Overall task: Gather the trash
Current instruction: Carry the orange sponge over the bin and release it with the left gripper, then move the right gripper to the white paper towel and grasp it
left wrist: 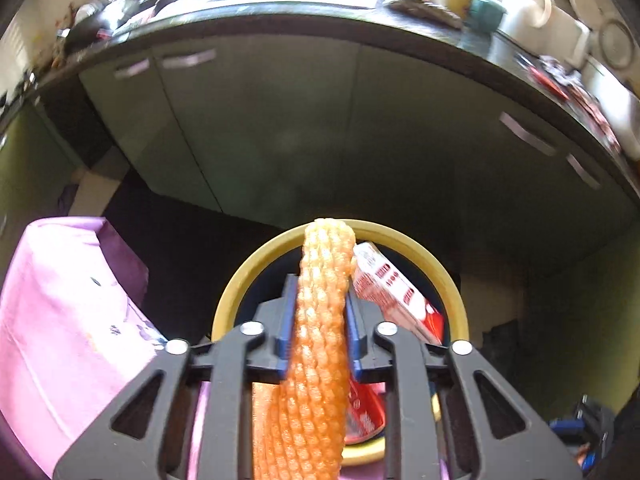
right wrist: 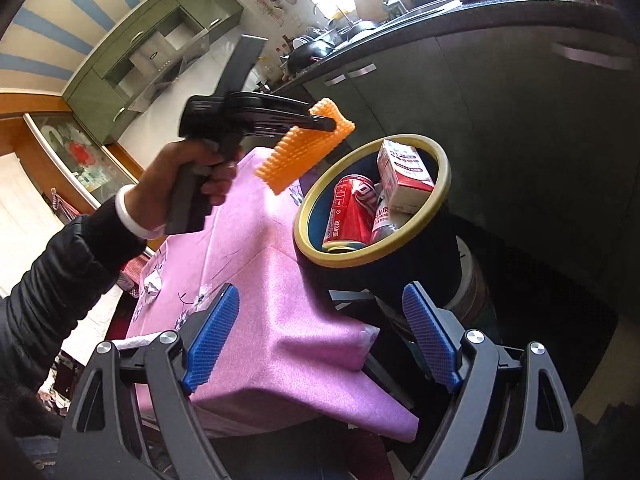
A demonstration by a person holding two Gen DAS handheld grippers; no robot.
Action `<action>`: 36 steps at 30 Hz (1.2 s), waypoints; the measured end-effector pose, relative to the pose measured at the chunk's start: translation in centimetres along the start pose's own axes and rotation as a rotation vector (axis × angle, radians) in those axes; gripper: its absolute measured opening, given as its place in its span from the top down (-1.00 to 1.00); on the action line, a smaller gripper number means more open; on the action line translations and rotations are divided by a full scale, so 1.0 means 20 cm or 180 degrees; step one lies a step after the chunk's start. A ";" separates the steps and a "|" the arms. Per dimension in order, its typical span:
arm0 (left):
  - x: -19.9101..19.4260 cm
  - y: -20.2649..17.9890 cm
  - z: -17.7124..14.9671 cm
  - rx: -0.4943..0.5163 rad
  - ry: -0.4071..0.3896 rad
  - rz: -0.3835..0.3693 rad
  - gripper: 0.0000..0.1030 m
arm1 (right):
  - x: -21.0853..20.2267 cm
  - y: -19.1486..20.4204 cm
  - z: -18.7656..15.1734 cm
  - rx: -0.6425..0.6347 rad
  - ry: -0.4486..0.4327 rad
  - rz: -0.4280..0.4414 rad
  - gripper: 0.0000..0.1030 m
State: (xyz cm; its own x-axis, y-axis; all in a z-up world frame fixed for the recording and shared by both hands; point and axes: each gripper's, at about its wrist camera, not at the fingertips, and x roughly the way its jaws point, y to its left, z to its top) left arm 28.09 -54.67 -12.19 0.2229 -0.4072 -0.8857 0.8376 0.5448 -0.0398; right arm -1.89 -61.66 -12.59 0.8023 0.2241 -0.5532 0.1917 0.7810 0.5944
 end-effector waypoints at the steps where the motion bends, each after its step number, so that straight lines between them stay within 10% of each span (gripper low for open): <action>1: 0.02 0.00 0.00 -0.0028 -0.0015 0.0001 0.47 | 0.00 0.00 0.00 0.0007 0.0000 0.0014 -0.62; 13: -0.12 0.04 -0.02 0.0107 -0.0116 -0.0082 -0.14 | 0.06 0.08 0.02 -0.0058 0.0041 0.0067 -0.63; 26: -0.97 0.16 -0.44 0.0069 -0.0880 -0.0524 -0.37 | 0.05 0.34 0.04 -0.0424 0.0041 0.0125 -0.65; 36: -1.70 0.59 -1.38 -0.0534 -0.2407 0.0766 -0.84 | 0.27 0.70 0.00 -0.0970 0.0361 0.0334 -0.67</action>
State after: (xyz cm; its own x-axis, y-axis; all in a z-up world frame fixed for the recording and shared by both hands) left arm 16.62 -14.10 4.71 0.7145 -0.6176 -0.3288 0.6513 0.7588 -0.0100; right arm 5.21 -49.47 -7.24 0.7374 0.3625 -0.5700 -0.0799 0.8847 0.4593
